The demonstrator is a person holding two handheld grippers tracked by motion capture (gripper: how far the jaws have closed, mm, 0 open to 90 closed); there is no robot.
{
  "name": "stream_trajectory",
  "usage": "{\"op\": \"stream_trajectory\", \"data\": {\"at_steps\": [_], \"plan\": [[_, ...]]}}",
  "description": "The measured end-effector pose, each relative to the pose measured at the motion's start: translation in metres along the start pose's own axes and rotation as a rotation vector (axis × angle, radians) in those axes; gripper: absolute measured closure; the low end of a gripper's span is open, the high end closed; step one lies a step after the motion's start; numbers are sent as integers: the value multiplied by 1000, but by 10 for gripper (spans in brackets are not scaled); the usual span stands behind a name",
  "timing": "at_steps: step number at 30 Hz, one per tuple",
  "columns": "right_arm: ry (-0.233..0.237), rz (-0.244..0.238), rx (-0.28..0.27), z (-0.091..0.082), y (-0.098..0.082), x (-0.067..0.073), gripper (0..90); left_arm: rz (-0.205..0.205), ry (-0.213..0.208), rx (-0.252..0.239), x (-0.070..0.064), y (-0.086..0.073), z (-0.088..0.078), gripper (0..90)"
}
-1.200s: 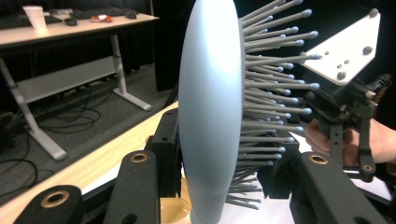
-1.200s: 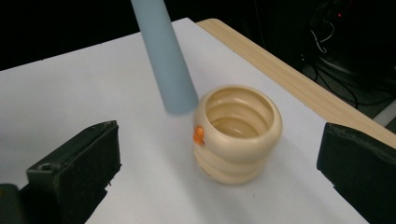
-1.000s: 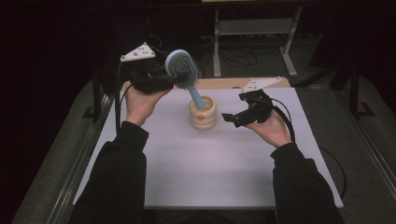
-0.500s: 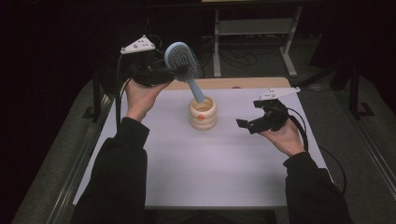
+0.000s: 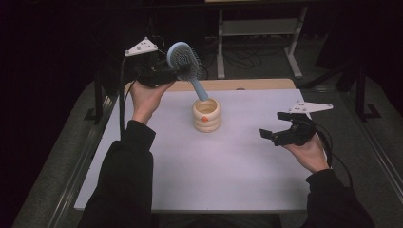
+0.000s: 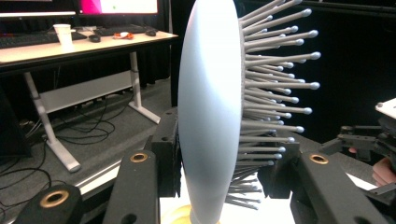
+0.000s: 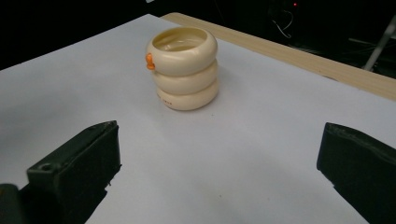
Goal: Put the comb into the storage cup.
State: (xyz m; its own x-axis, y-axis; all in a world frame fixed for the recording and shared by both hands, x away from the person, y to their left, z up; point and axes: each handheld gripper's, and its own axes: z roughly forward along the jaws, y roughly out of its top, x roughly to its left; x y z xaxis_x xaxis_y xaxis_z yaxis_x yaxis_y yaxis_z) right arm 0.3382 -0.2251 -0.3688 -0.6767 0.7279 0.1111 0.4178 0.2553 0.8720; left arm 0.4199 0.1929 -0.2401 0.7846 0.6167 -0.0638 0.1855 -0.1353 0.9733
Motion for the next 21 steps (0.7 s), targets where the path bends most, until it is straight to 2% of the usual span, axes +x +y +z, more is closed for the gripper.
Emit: {"op": "stream_trajectory", "data": {"at_steps": [7, 10, 21], "plan": [[-10, 41, -15, -8, -17, -9, 0, 2, 22, 4, 4, -4, 4, 576], [-15, 50, -20, -12, -22, -11, 0, -9, 22, 0, 6, -5, 5, 576], [-31, 48, -33, -22, -36, -11, 0, -32, 41, 11, 12, -16, 14, 575]]}}
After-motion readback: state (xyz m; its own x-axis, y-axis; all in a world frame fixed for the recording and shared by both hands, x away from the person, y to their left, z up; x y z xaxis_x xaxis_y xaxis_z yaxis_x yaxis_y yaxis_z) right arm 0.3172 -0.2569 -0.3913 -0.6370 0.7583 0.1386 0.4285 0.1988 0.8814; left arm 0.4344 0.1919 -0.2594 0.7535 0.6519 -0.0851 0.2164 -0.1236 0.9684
